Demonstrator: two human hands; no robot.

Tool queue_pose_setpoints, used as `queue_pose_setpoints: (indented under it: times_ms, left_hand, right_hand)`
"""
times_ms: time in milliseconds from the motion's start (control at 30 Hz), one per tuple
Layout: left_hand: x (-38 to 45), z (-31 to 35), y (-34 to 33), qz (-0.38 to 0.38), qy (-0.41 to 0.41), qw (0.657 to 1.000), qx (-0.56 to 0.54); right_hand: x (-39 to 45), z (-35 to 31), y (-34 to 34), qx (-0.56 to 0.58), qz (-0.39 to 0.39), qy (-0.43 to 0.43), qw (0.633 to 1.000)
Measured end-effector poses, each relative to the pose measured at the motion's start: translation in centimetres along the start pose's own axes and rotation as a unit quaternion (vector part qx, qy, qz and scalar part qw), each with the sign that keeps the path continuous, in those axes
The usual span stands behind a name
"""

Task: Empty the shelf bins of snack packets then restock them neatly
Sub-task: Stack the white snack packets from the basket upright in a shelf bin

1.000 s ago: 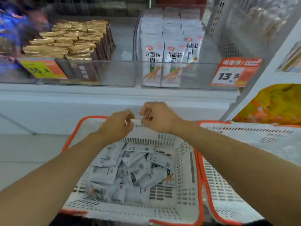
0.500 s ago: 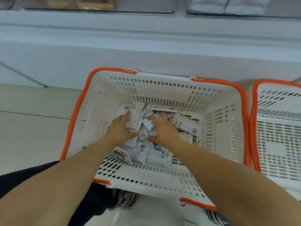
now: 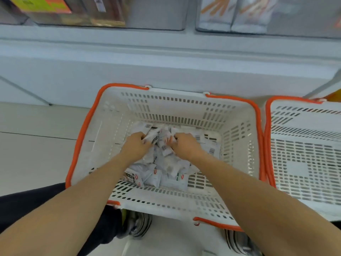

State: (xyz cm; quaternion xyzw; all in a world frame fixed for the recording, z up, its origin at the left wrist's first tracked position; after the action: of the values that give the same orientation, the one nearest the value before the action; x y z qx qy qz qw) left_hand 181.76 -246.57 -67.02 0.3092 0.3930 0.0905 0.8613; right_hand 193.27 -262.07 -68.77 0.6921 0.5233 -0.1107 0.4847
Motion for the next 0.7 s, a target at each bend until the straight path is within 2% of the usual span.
queue_pose_setpoints:
  times_ms: [33,100,167,200,267,367,433,533,633,667,700]
  left_hand:
    - [-0.6,0.1,0.2,0.000,0.021,0.999,-0.040]
    - [-1.7,0.2,0.4,-0.026,0.046,0.978,-0.203]
    - [-3.3,0.9,0.0,-0.104,0.075,0.917,-0.378]
    - [-4.0,1.3,-0.2,-0.145,0.073,0.893,-0.419]
    - [-5.2,2.2,-0.6,-0.201,0.055,0.875,-0.437]
    - [-5.9,2.9,-1.0,-0.225,0.033,0.847,-0.480]
    - [-6.1,3.4,-1.5,-0.241,0.031,0.837,-0.490]
    - [-5.6,3.3,-2.3,-0.217,0.042,0.873,-0.435]
    - [-5.1,2.5,-2.4,-0.174,0.053,0.913,-0.364]
    - [-5.0,2.1,-2.3,-0.171,0.056,0.914,-0.364]
    - [-4.9,2.0,-2.3,-0.185,0.059,0.900,-0.391]
  right_hand:
    - [-0.5,0.2,1.0,0.054,0.015,-0.013,0.998]
    - [-1.7,0.2,2.3,0.145,0.021,-0.002,0.989]
    - [-3.0,0.2,2.7,0.263,-0.001,0.017,0.965]
    - [-3.7,0.1,2.7,0.320,-0.023,0.022,0.947]
    - [-4.9,0.3,2.5,0.405,-0.072,0.035,0.911]
    - [-6.5,0.4,1.6,0.467,-0.129,0.050,0.874]
    - [-6.9,0.5,1.0,0.445,-0.135,0.046,0.884]
    - [-7.1,0.5,0.6,0.370,-0.158,0.015,0.916]
    - [-7.4,0.6,1.2,0.298,-0.231,-0.003,0.926]
    - [-7.2,0.7,1.5,0.254,-0.253,0.001,0.934]
    - [-7.0,0.7,1.7,0.187,-0.264,0.012,0.946]
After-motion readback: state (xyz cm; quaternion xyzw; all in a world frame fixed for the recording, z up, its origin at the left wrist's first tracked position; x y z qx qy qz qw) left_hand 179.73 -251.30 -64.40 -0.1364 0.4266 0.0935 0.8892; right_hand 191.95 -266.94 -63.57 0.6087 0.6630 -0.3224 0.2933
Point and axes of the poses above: each hand's wrist, its own x-axis towards the middle knuckle, its own y-axis out of the back of the hand, z = x × y, the point moved 3 cm from there along x, towards the middle knuckle, and after that the axes turned 10 degrees about -z, right-handed, at the moved point
